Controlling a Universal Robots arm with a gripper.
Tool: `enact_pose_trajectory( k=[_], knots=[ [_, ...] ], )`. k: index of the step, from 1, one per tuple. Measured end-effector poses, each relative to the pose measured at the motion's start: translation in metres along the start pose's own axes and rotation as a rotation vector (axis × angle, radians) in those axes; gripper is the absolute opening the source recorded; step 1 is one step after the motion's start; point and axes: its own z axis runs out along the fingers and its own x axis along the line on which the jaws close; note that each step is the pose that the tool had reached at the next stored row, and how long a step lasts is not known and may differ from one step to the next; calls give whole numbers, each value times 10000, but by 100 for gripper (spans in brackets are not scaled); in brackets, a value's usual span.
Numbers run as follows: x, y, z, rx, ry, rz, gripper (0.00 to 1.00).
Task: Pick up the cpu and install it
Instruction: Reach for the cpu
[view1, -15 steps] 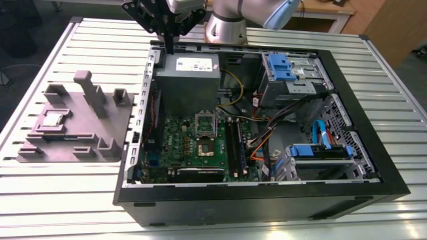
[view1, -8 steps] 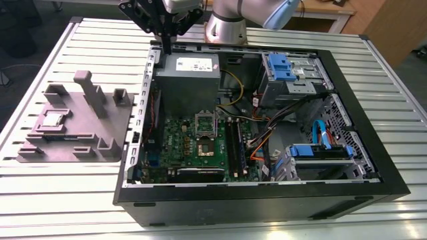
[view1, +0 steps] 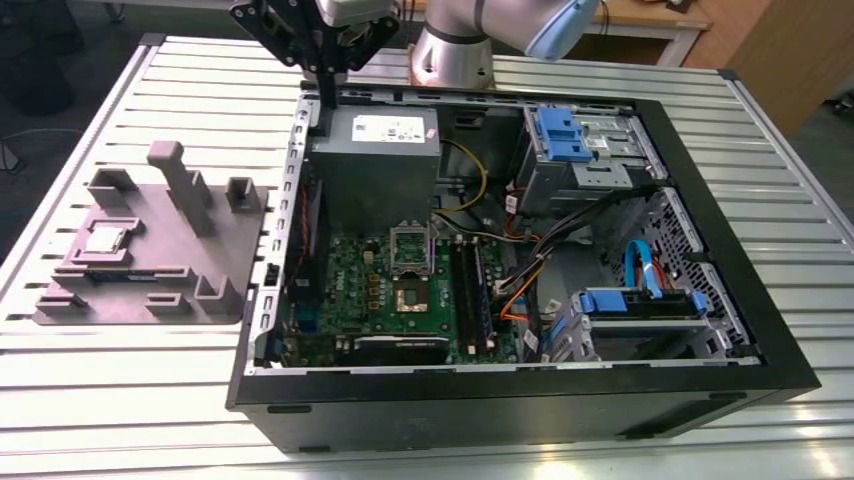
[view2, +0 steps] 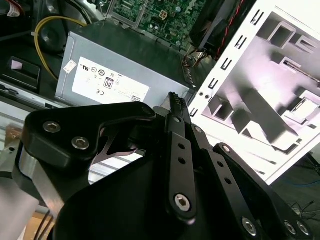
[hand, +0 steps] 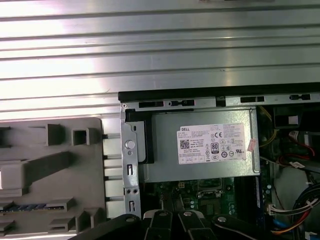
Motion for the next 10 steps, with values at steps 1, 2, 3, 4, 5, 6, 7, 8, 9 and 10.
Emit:
enact_pose_trajectory(
  k=[1, 2, 3, 4, 5, 6, 7, 8, 9, 10],
  knots=[
    [6, -1, 0, 1, 0, 0, 10],
    [12, -1, 0, 1, 0, 0, 10],
    [19, -2, 0, 0, 0, 0, 10],
    [26, -2, 0, 1, 1, -1, 10],
    [36, -3, -1, 2, 1, 0, 10],
    [45, -4, 0, 1, 1, 0, 10],
    [54, -4, 0, 1, 1, 0, 10],
    [63, -5, 0, 1, 0, 0, 10],
    [71, -6, 0, 1, 0, 0, 10],
    [80, -6, 0, 0, 0, 1, 10]
  ],
)
